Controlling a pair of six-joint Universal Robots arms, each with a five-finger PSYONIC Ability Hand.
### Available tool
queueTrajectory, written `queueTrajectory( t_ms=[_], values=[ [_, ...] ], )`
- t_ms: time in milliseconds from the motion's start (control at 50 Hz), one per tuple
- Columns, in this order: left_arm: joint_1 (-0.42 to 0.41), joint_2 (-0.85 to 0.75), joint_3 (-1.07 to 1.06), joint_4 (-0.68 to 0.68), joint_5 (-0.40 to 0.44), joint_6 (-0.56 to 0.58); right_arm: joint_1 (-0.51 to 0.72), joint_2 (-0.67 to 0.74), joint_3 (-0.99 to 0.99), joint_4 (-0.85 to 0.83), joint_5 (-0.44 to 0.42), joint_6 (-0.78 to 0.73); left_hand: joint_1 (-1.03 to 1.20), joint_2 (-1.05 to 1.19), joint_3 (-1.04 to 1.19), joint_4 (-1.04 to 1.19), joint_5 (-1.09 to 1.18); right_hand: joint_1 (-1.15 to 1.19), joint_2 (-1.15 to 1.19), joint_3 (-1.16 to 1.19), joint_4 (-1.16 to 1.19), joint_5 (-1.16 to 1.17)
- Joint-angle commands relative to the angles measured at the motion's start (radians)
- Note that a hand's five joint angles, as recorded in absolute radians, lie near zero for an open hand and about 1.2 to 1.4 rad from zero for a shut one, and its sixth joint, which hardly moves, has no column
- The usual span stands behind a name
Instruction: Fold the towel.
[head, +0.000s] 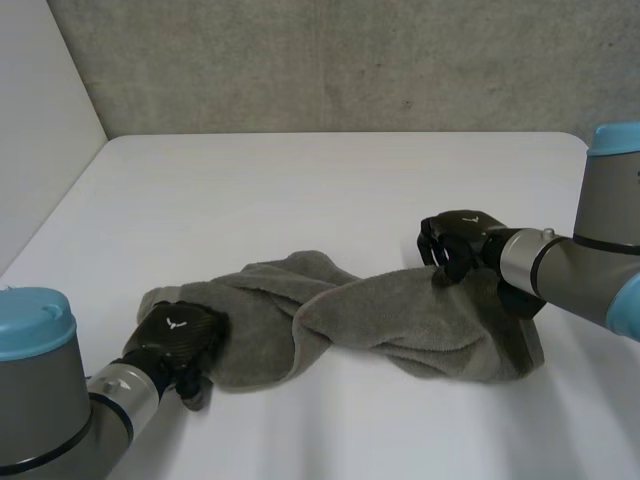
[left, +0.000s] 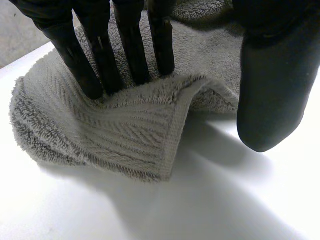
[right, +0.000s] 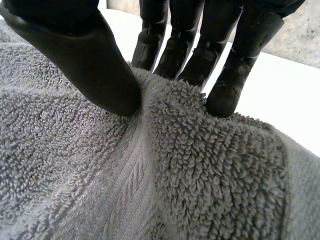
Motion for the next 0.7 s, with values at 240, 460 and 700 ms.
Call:
queueTrajectory(
  t_ms=[240,460,700],
  values=[
    [0.012,0.008,0.110,0.134,-0.041,0.126,-0.096,-0.177,0.006,-0.032,-0.012,-0.002,0.833,0.828,0.835,0.830,0.654,0.188,0.070,0.108,0.060,0.111],
    [0.014,0.401,0.398,-0.035,-0.038,-0.045,-0.143,-0.567,-0.133,0.015,-0.011,-0.004,0.833,0.828,0.835,0.830,0.654,0.188,0.070,0.108,0.060,0.111],
    [0.063,0.148,0.737,-0.561,0.052,-0.121,-0.130,-0.412,-0.247,0.413,-0.075,-0.499,0.833,0.828,0.835,0.830,0.654,0.188,0.070,0.108,0.060,0.111]
  ],
)
